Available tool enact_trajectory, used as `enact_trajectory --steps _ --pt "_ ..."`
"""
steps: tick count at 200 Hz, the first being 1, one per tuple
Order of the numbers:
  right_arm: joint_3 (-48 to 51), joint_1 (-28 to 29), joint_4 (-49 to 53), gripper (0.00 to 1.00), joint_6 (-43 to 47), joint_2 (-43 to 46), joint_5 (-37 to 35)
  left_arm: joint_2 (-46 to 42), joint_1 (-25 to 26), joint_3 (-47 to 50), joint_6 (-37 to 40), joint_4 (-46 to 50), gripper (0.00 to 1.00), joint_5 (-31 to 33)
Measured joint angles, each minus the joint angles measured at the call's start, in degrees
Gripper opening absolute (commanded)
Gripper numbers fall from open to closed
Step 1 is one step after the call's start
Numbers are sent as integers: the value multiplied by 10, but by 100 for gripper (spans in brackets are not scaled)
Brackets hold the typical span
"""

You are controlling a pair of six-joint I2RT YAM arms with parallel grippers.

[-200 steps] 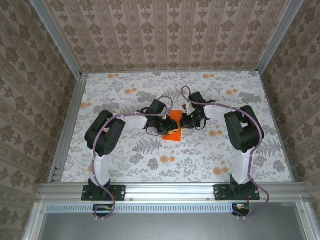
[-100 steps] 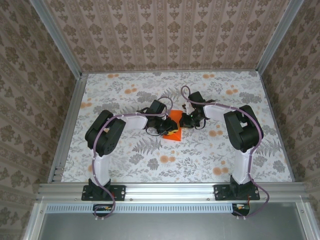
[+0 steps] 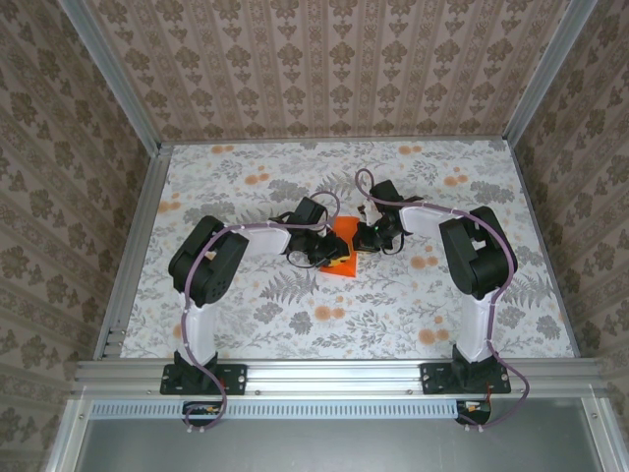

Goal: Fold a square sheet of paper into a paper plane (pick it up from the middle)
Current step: Fold the triangle a second time at the center of the table.

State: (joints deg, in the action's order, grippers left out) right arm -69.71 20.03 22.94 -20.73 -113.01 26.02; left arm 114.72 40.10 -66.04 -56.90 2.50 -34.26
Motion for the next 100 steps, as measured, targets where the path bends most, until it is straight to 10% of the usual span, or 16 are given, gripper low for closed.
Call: enact_trajectory --steps 100 --pt "-1 2 5 20 -3 4 -10 1 0 0 2 5 22 0"
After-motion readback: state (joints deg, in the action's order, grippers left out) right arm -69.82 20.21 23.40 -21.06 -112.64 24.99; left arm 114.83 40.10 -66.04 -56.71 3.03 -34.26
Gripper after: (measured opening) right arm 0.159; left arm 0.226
